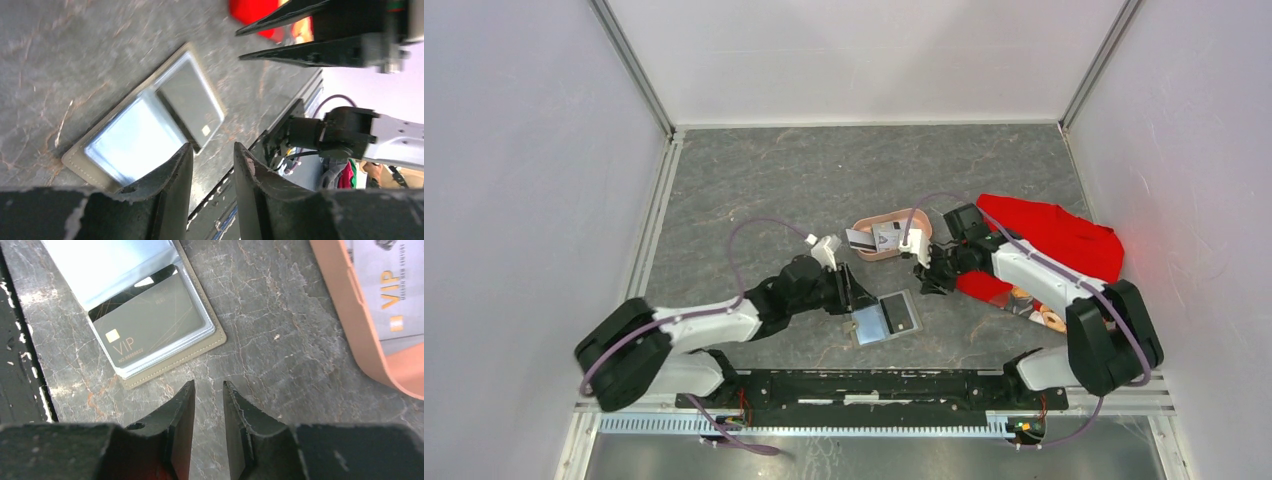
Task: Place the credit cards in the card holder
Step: Insert the credit card into the card holder.
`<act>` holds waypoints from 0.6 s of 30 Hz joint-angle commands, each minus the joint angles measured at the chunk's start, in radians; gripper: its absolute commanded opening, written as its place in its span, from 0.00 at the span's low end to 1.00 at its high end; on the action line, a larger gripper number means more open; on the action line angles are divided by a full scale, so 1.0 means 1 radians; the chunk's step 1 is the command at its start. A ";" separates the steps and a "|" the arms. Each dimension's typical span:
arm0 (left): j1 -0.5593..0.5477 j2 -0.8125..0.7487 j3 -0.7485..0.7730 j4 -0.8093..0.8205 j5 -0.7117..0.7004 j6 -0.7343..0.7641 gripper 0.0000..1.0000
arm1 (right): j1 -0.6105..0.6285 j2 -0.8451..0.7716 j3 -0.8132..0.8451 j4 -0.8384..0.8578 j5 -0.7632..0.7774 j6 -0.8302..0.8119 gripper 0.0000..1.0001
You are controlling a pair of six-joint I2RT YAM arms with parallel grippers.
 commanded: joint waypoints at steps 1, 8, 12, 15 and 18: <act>0.004 -0.201 0.014 -0.058 -0.093 0.229 0.44 | -0.069 -0.105 0.029 -0.026 -0.128 -0.086 0.34; 0.004 -0.456 0.016 -0.015 -0.197 0.443 0.93 | -0.218 -0.305 -0.017 -0.003 -0.300 -0.188 0.38; 0.005 -0.514 0.025 -0.012 -0.234 0.482 1.00 | -0.231 -0.359 -0.010 0.057 -0.361 -0.140 0.52; 0.007 -0.523 0.050 -0.056 -0.248 0.488 1.00 | -0.230 -0.331 0.040 0.026 -0.425 -0.147 0.63; 0.007 -0.523 0.048 -0.076 -0.292 0.474 1.00 | -0.229 -0.275 0.114 -0.012 -0.436 -0.141 0.65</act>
